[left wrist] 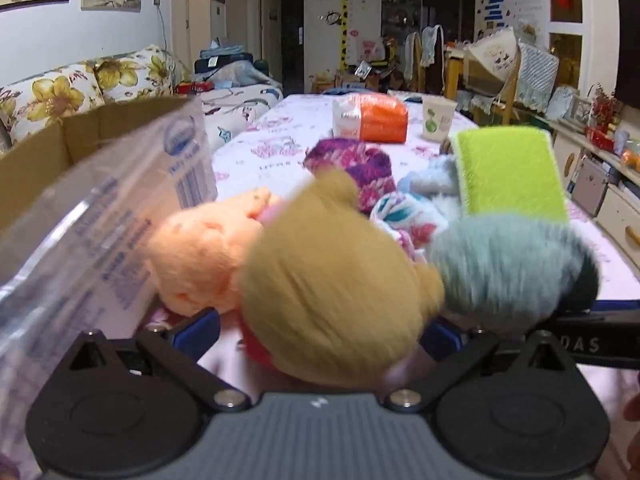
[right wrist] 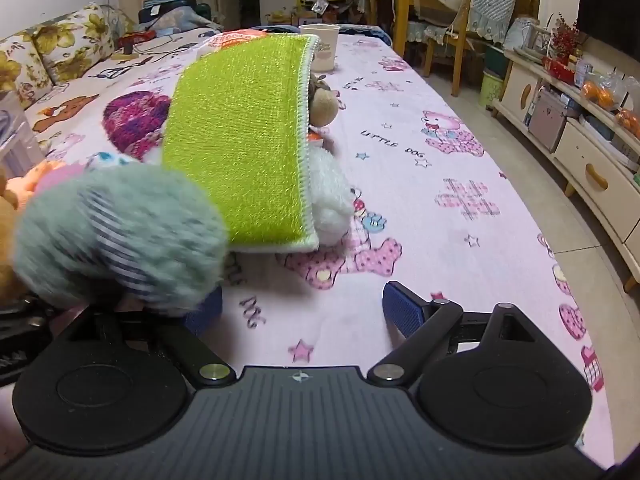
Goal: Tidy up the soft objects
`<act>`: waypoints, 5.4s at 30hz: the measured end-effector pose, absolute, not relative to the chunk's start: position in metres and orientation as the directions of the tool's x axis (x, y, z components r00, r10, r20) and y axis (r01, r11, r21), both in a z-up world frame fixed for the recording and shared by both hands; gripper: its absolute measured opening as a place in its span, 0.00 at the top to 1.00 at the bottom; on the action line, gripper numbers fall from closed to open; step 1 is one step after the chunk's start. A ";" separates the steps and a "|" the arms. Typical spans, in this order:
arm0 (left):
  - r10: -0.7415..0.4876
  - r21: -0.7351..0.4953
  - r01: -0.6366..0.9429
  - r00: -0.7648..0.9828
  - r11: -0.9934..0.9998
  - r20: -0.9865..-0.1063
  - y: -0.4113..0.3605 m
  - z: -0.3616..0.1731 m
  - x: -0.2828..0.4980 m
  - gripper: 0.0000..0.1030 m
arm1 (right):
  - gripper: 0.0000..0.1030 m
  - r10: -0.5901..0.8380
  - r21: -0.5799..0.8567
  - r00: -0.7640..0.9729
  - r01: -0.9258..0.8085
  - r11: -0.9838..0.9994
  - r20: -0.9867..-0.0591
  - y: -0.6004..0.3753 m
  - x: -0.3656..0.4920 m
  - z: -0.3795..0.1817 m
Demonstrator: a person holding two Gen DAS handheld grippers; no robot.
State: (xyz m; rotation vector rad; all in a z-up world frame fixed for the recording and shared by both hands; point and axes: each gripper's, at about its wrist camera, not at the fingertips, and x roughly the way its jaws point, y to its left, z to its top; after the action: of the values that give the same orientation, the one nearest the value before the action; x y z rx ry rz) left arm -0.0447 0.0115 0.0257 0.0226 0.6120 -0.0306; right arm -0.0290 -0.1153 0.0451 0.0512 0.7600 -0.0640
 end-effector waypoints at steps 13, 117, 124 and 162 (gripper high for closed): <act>-0.054 0.001 0.065 0.839 0.998 -0.542 0.039 0.052 -0.075 0.01 | 0.00 -0.010 -0.026 0.764 -0.009 1.000 -0.645 -0.115 -0.056 0.057; -0.050 0.121 0.144 0.822 0.982 -0.568 0.048 0.025 -0.106 0.10 | 0.00 0.256 0.279 0.775 -0.107 0.954 -0.578 -0.090 -0.108 0.069; -0.014 0.167 0.123 0.843 0.978 -0.537 0.047 0.020 -0.096 0.14 | 0.00 0.240 0.245 0.750 -0.106 0.964 -0.617 -0.079 -0.098 0.065; -0.217 -0.098 0.197 0.929 0.976 -0.300 0.082 0.075 -0.089 0.43 | 0.22 0.145 0.100 0.864 -0.110 0.989 -0.482 -0.072 -0.098 0.087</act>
State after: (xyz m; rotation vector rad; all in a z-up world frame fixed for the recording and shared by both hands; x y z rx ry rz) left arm -0.0889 0.0820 0.0747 -0.0662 0.3144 -0.2123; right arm -0.0979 -0.0717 0.0869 0.0697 0.5107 0.1335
